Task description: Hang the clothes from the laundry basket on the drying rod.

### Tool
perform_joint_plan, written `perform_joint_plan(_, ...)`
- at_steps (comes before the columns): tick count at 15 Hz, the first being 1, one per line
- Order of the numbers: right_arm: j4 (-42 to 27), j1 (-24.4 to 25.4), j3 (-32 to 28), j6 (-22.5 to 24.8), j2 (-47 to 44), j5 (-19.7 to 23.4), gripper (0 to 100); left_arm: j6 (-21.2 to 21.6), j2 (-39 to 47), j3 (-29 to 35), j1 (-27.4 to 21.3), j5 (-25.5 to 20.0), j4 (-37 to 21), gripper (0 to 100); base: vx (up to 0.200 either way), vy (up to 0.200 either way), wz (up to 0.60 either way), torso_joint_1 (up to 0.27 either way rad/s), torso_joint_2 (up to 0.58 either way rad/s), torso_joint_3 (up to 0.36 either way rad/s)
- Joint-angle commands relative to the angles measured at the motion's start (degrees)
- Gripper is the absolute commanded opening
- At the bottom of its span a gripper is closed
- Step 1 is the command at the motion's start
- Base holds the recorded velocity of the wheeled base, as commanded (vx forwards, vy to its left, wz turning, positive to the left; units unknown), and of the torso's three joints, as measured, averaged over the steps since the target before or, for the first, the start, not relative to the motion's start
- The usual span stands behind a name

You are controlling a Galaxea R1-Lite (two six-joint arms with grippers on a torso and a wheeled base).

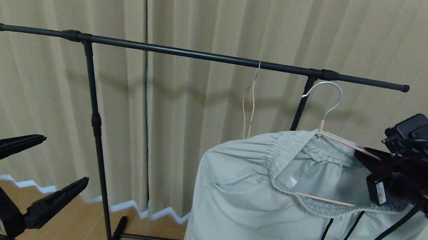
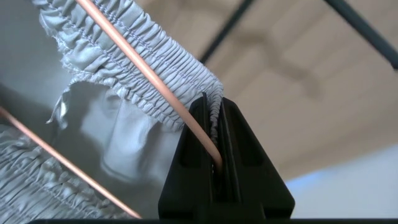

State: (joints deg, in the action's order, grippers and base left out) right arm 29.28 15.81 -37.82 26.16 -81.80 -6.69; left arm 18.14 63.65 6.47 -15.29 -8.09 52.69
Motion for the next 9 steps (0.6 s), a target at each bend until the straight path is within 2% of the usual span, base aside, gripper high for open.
perform_joint_plan(1, -0.4, -1.7, 0.3, 0.0, 0.9, 0.0, 0, -0.7, -3.3, -2.7, 0.9, -0.1, 0.0, 100, 0.000, 0.000, 0.00, 0.000, 0.00, 0.000)
perform_joint_plan(7, -0.5, -2.5, 0.6, 0.0, 1.3, -0.1, 0, -1.7, -3.2, -2.2, 0.9, -0.1, 0.1, 100, 0.000, 0.000, 0.00, 0.000, 0.00, 0.000)
perform_joint_plan(9, -0.6, -2.5, 1.3, 0.0, 1.8, -0.1, 0, -2.3, -3.4, -2.1, 0.9, -0.1, 0.2, 100, 0.000, 0.200, 0.00, 0.007, 0.00, 0.005)
